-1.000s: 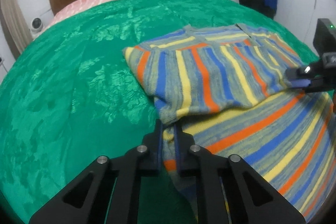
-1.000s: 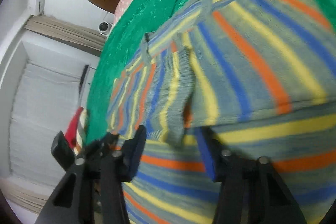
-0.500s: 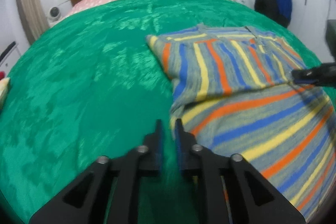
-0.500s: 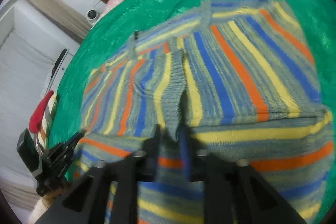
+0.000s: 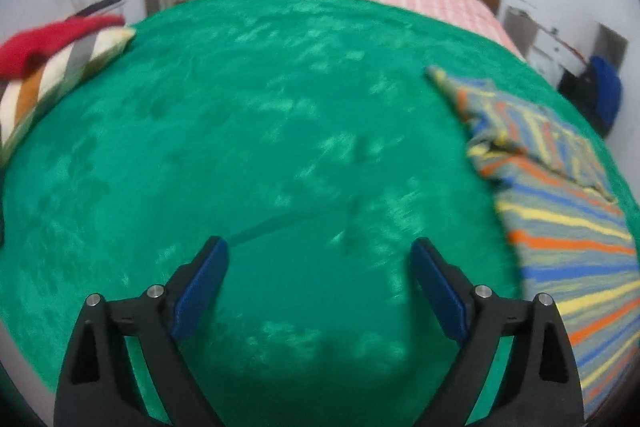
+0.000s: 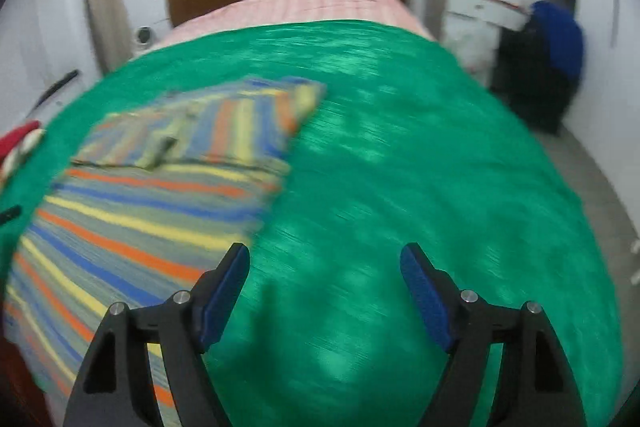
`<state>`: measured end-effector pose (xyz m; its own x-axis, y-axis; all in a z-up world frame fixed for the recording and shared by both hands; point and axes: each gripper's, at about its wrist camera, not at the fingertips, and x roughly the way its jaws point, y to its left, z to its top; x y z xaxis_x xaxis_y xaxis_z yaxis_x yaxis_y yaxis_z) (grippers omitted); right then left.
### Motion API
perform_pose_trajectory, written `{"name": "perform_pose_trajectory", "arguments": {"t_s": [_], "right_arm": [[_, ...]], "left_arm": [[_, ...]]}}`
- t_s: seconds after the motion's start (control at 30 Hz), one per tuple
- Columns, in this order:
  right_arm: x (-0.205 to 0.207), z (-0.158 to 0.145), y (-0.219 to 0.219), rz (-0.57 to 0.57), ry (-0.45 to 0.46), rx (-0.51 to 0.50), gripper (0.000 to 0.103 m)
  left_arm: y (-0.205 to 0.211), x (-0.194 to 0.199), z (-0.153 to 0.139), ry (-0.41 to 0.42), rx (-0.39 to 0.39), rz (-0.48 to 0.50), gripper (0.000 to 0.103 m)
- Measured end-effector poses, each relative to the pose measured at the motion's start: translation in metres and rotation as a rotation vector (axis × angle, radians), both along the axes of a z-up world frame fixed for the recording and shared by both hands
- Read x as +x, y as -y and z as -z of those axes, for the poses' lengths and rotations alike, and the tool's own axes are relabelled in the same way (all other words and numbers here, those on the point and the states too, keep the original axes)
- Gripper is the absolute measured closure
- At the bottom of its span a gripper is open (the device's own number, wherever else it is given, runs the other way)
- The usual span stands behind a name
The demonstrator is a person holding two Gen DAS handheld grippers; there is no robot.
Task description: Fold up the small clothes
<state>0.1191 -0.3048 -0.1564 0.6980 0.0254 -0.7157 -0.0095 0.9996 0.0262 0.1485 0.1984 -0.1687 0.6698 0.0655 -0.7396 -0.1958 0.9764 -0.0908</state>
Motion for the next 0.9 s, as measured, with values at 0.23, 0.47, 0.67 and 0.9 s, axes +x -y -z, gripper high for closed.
{"name": "perform_pose_trajectory", "arguments": {"t_s": [0.23, 0.47, 0.67, 0.9], "right_arm": [[-0.025, 0.039, 0.024, 0.08, 0.07, 0.007, 0.022], [-0.025, 0.04, 0.023, 0.069, 0.074, 0.035, 0.018], [-0.026, 0.043, 0.02, 0.069, 0.081, 0.031, 0.018], [-0.026, 0.042, 0.02, 0.069, 0.081, 0.031, 0.018]], "left_arm": [[0.01, -0.002, 0.011, 0.018, 0.081, -0.007, 0.001], [0.013, -0.002, 0.013, 0.034, 0.117, -0.015, 0.0], [0.013, -0.001, 0.013, 0.034, 0.118, -0.017, 0.0], [0.013, -0.001, 0.013, 0.033, 0.122, -0.017, 0.0]]}}
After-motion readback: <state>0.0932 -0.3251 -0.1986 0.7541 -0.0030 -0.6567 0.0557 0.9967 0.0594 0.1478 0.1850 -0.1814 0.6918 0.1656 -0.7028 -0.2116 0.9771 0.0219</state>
